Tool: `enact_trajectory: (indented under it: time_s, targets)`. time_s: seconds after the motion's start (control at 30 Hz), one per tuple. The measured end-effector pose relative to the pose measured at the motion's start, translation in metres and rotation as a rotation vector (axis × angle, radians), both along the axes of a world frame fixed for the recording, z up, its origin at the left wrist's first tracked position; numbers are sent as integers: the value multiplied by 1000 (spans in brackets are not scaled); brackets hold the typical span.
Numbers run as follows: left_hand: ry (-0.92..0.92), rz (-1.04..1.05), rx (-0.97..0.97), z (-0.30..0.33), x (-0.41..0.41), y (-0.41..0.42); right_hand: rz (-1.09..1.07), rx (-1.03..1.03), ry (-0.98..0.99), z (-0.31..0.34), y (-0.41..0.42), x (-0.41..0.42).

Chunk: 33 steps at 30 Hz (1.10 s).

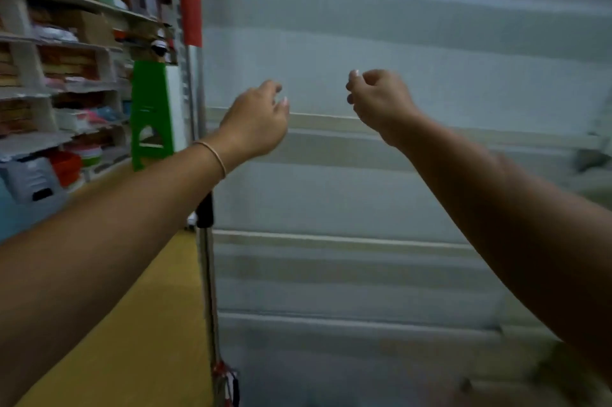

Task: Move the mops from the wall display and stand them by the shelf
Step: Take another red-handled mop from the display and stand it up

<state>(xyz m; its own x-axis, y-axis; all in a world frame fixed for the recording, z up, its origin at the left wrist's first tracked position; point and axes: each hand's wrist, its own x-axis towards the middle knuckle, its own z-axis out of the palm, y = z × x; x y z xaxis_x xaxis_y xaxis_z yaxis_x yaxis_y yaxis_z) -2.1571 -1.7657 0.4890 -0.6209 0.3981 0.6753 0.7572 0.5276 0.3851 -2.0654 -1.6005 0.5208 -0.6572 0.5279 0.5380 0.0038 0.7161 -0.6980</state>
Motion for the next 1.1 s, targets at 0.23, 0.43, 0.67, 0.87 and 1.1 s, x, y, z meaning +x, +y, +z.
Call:
enact_trajectory:
  time_s: [0.23,0.43,0.67,0.87,1.1]
  targets:
    - [-90,-307,47,-26,69,74,-312,151,-72,-34,45,115]
    - [-122,-543,-57,-40,151,156,-568,137,-72,-55,109,238]
    - [-88,-837,-142,-59,291,272,-772,124,-109,-79,189,386]
    - [-92,-1042,-148,-66,424,386,-915,135,-209,-90,260,521]
    - [-111,-1235,-140,-60,564,495,-1087,126,-259,-86,330,671]
